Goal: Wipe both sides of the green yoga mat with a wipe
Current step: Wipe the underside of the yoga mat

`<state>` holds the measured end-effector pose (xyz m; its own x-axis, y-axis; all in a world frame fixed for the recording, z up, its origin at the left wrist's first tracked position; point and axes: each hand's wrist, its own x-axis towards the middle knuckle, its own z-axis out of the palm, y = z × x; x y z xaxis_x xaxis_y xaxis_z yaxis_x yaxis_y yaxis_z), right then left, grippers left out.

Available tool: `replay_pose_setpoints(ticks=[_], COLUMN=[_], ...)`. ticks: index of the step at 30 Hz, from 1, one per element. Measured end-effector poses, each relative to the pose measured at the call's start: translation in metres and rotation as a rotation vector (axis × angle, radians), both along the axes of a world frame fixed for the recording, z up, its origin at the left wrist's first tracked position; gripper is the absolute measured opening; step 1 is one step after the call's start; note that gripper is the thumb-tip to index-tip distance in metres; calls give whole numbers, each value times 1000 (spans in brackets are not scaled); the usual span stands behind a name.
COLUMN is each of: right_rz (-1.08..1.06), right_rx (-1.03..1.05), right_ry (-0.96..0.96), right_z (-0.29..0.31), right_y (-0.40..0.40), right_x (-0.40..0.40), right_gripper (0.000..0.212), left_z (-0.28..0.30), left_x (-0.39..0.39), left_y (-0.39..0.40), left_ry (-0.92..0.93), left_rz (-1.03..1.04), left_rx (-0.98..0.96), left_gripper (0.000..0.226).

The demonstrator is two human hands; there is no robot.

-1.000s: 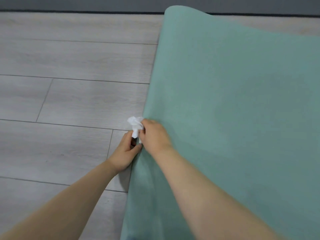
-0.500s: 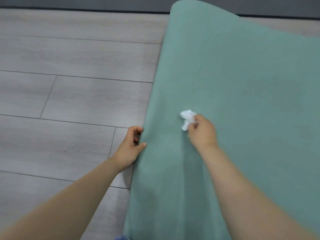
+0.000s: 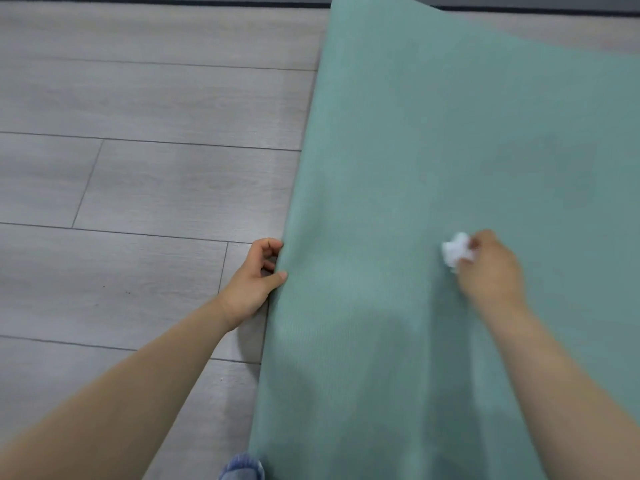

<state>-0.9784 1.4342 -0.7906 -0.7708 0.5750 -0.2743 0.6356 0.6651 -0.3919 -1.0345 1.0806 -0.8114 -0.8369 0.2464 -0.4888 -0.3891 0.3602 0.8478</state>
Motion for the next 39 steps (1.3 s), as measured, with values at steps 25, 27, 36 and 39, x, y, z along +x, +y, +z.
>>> replay_pose_setpoints(ticks=[25,27,36,39], right_rz=[-194,166,526,191], right_rx=[73,-55,-85,38], right_ry=[41,122,91,88], right_z=[-2,-14,-4,-2], right_y=[-48,-133,-152,-52], right_x=[30,2,15,56], right_gripper=[17,19,14,11], left_z=[2,1,6,7], left_x=[-6,-7,-5,-3], left_y=[4,5,4,4], left_ry=[-57,-78,-109,-81], left_rz=[65,97,142,131], left_rx=[50,58,64,-11], left_gripper=[38,39,25,20])
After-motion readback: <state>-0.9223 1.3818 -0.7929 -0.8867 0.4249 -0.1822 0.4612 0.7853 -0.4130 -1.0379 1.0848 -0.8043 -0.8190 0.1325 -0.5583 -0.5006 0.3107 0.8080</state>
